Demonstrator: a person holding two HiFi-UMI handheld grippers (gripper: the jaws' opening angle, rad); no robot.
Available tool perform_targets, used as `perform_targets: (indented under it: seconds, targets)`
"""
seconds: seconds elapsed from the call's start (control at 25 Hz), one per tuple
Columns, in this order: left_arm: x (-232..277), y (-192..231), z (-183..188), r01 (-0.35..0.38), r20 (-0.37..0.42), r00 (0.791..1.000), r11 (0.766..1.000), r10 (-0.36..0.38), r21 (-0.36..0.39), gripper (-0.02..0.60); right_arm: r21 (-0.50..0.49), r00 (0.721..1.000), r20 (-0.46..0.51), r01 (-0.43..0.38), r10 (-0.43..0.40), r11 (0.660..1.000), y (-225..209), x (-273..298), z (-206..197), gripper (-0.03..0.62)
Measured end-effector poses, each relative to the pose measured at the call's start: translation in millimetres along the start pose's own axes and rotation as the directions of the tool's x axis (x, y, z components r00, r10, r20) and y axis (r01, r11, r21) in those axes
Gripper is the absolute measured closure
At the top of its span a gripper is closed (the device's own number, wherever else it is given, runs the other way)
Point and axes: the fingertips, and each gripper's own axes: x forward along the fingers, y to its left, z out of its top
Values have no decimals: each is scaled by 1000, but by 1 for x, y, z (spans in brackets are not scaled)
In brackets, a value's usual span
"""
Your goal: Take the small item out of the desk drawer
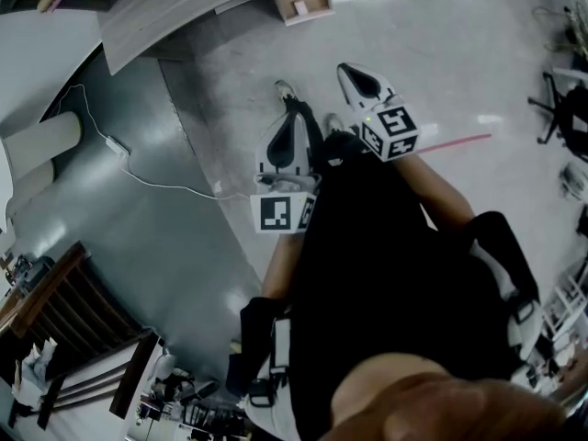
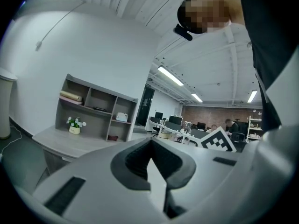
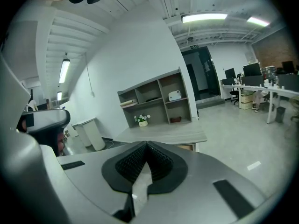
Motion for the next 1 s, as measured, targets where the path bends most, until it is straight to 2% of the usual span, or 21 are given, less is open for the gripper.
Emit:
perform_targets:
  seconds: [0.12, 0.64, 1.0]
  targets:
    - [20, 16, -6, 23, -18, 1000, 999, -23, 22, 583, 0, 1000, -17, 12, -12, 1000, -12, 28, 0, 594]
    - [124, 110, 20, 54, -34, 998, 998, -55, -33, 583, 18, 991, -112, 74, -71, 997, -56, 164, -8, 594]
    - [183, 160, 10, 63, -73, 995, 994, -70, -93, 583, 30, 964, -236, 132, -122, 991, -94, 260, -43, 592]
